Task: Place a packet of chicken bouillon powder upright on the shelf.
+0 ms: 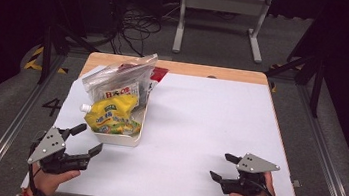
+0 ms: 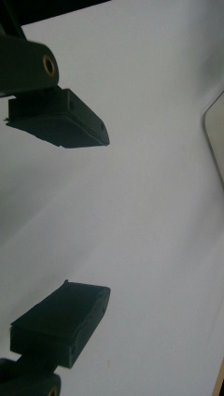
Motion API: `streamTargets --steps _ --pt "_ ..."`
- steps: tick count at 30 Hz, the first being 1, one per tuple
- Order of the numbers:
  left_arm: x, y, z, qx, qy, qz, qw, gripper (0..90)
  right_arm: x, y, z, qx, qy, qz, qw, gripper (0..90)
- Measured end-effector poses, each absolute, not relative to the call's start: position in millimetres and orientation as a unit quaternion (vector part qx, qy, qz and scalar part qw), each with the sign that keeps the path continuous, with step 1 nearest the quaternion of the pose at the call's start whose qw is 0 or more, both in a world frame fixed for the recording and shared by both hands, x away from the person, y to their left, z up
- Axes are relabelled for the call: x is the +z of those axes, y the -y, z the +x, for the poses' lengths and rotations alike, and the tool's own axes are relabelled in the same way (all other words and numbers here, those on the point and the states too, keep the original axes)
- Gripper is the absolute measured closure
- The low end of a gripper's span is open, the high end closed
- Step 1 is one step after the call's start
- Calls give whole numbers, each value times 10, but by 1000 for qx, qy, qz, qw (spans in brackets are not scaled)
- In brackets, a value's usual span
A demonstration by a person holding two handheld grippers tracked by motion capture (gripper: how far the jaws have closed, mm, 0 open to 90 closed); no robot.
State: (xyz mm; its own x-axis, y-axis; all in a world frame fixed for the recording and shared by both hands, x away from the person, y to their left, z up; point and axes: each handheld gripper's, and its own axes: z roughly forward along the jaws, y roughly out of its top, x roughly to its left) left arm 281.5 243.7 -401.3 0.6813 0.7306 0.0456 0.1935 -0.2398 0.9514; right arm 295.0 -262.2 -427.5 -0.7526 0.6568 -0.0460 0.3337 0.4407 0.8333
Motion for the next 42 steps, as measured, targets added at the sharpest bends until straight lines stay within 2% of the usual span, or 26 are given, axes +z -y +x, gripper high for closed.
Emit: streamTargets --steps 42 --pt "-4155 -1794 2867 197 -240 810 498 158 -4181 2781 2844 410 -837 288 223 179"
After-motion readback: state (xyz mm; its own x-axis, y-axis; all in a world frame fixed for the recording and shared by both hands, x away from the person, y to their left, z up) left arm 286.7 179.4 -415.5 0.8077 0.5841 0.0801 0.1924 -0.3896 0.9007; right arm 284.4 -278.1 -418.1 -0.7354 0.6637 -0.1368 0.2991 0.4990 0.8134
